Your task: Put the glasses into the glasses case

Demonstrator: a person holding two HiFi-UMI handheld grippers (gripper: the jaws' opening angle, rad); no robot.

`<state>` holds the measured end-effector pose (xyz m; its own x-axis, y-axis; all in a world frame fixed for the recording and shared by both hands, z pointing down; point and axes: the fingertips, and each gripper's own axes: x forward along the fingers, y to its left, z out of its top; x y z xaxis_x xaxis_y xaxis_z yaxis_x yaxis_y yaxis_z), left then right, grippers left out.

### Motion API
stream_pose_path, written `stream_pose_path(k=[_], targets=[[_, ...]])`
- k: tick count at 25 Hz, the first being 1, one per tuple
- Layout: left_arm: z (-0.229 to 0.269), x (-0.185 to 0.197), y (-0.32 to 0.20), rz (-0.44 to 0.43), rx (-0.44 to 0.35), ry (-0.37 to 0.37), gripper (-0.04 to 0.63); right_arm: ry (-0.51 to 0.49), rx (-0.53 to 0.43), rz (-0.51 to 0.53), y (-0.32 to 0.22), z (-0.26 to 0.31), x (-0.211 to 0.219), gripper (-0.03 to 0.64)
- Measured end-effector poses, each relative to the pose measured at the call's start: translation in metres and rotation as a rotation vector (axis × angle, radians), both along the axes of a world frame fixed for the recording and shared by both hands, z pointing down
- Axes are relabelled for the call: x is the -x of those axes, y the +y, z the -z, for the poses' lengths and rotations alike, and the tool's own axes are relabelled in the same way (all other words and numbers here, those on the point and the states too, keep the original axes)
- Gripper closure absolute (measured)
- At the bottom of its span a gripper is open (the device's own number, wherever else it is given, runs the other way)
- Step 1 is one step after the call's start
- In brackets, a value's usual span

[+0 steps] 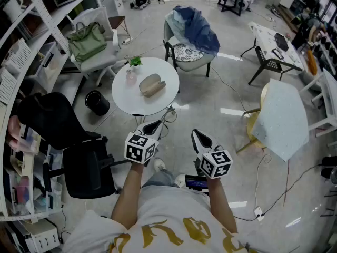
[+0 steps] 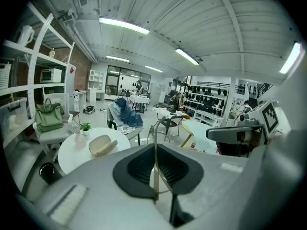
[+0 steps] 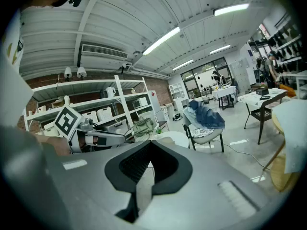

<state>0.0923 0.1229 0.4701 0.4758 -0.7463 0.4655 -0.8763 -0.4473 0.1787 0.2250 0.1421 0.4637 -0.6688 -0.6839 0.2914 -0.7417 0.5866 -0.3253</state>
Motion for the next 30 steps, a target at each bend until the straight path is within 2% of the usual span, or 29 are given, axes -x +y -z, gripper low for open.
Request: stream_pose_path(k=[7,17,23,30], targets=[[0.005,0.0,0.015,0.011,0.002,0.049,0.577,-0.03,0.027,0.017,0.009,-0.003,0.007,0.591],[0.012,0.022,0.025,0.059,0.0,0.038,0.577,-0.068,0.015,0.038,0.006,0.006,0.019,0.591],[0.009,0.048,0.01,0.079,-0.011,0.032,0.577,-0.049,0.035,0.047,-0.012,-0.002,0.043,0.591],[-0.01,0.094,-0.048,0.028,0.002,0.053,0.577,-0.008,0.073,0.0,-0.065,-0.022,0.089,0.591]])
